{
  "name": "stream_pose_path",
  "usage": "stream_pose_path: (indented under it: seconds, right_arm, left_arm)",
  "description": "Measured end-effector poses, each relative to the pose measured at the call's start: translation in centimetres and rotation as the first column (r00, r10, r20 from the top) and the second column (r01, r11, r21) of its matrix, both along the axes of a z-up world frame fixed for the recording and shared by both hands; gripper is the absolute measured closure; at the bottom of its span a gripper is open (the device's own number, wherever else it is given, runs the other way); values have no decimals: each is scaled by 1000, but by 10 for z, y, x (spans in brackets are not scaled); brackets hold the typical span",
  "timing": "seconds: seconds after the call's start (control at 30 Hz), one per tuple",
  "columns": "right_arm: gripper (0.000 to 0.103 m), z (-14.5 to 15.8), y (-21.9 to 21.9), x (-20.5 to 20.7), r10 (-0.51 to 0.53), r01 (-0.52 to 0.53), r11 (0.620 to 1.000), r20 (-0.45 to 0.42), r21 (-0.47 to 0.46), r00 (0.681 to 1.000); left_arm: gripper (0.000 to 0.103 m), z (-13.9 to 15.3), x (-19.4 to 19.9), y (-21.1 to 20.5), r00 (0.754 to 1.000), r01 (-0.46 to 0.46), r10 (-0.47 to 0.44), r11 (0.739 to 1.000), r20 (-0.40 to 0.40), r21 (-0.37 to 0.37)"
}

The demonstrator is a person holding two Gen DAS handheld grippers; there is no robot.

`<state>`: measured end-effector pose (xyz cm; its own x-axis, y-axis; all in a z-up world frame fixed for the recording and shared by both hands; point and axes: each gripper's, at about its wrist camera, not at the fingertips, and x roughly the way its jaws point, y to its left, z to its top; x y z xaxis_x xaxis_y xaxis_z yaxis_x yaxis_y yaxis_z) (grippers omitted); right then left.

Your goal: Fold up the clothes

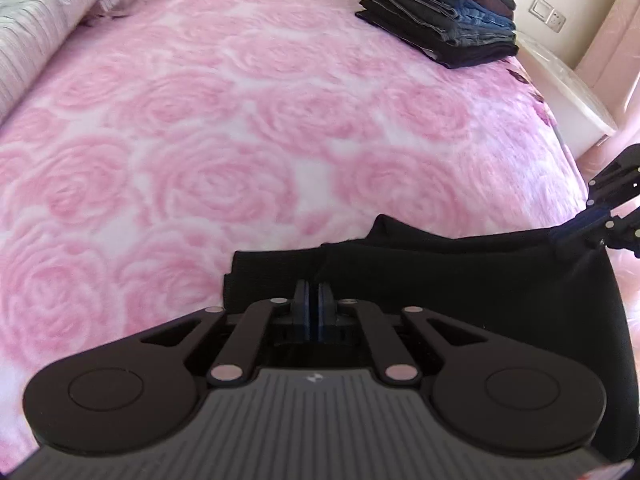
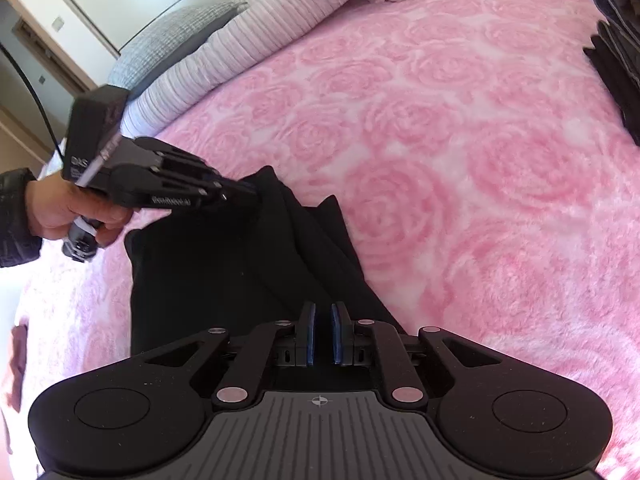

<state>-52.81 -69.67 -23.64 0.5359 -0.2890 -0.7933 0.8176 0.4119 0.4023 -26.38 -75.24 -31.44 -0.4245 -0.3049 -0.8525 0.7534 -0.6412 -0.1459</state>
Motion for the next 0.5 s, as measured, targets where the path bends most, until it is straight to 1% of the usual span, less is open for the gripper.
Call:
stream_pose_path:
  seconds: [0.07,0.17,0.2,0.3,0.33,0.37,0.4,0.43,0.47,0.5]
  right_arm:
    - [91,-1,-2,5,17,-17,1000,-6,-3,1000]
    - [93,-3,-7,9,41,-40,999,-31,26,999]
    - [101,-3,-8,10,49,-48,998,-36,28,998]
    - [100,-2,-11,12,71,-71,997,-37,11,997]
    - [97,-2,-11,13,77,-77,997,-45,0,996]
    - [79,-2,-10,14,82,-83,996,-54,-12,995]
    - [44,-1,-9,16,88,-89,996,-59,-21,994]
    - [28,-1,-8,17,94,-96,995,-63,-31,994]
    - [29,0,-8,17,98,-100,994,-62,-32,993]
    - [29,0,-9,18,101,-103,994,-56,-27,993]
  left_arm:
    - [102,2,0,5,1000,7,-7,1000,2,-2]
    - [99,8,3,4,999,-6,5,1000,-49,-4]
    - [97,10,4,3,998,-13,12,1000,-67,-4]
    - [93,12,3,-4,995,-20,20,1000,-93,2]
    - [90,11,1,-5,996,-16,16,1000,-92,5]
    - [88,10,-2,-7,996,-11,12,1000,-90,8]
    - [84,8,-4,-9,996,-1,2,1000,-86,16]
    - [83,6,-7,-11,997,11,-9,1000,-82,24]
    - [83,3,-10,-12,997,26,-23,999,-75,36]
    - [83,1,-14,-11,997,41,-39,999,-60,33]
